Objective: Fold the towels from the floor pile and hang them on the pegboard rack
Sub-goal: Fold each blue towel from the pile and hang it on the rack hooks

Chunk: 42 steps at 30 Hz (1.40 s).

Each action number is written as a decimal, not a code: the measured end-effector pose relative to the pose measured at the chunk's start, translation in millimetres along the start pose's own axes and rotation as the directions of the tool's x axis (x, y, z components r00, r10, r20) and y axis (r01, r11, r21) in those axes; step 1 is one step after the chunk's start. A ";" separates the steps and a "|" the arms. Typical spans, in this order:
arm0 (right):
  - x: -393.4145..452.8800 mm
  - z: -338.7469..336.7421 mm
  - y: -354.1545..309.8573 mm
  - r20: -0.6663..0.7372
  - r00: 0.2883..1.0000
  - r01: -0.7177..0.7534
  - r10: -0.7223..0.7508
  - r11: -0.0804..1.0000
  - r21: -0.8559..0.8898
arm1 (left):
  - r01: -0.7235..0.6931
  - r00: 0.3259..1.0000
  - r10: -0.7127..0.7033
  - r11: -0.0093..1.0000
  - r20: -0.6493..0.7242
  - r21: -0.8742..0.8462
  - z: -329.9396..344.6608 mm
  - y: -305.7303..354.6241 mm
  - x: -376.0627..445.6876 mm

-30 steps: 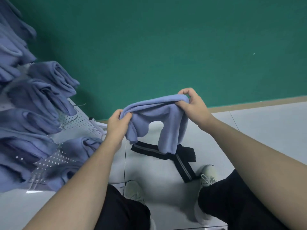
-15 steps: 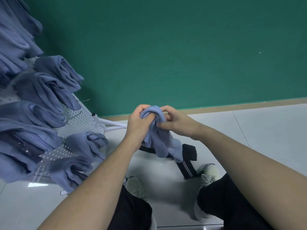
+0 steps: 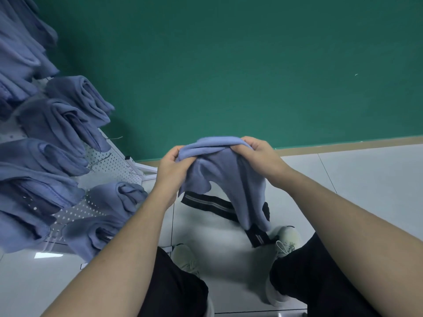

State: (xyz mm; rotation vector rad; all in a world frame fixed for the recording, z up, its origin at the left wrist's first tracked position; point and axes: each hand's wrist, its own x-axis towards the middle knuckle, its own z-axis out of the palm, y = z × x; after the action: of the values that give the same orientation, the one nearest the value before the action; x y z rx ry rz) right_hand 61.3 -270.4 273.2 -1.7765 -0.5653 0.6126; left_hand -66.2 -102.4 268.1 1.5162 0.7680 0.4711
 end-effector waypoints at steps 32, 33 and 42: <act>6.4 -19.0 -6.5 -0.095 0.980 -0.103 0.174 0.857 0.504 | -0.132 0.970 0.062 0.946 0.235 0.295 -5.5 -17.4 11.6; 7.6 -21.0 -4.4 -0.133 0.972 -0.102 0.193 0.859 0.501 | -0.125 0.968 0.045 0.940 0.247 0.317 -6.7 -18.2 12.1; 14.5 -41.9 11.0 -0.307 0.938 -0.042 0.162 0.931 0.362 | 0.026 0.977 -0.085 0.958 0.197 0.284 -25.3 -24.8 23.4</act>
State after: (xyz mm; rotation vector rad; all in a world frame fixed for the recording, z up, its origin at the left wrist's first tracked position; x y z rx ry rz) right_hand 100.5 -293.8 271.1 -1.5288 -0.1171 0.4378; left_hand -72.4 -68.9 242.8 1.7701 0.7324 0.1600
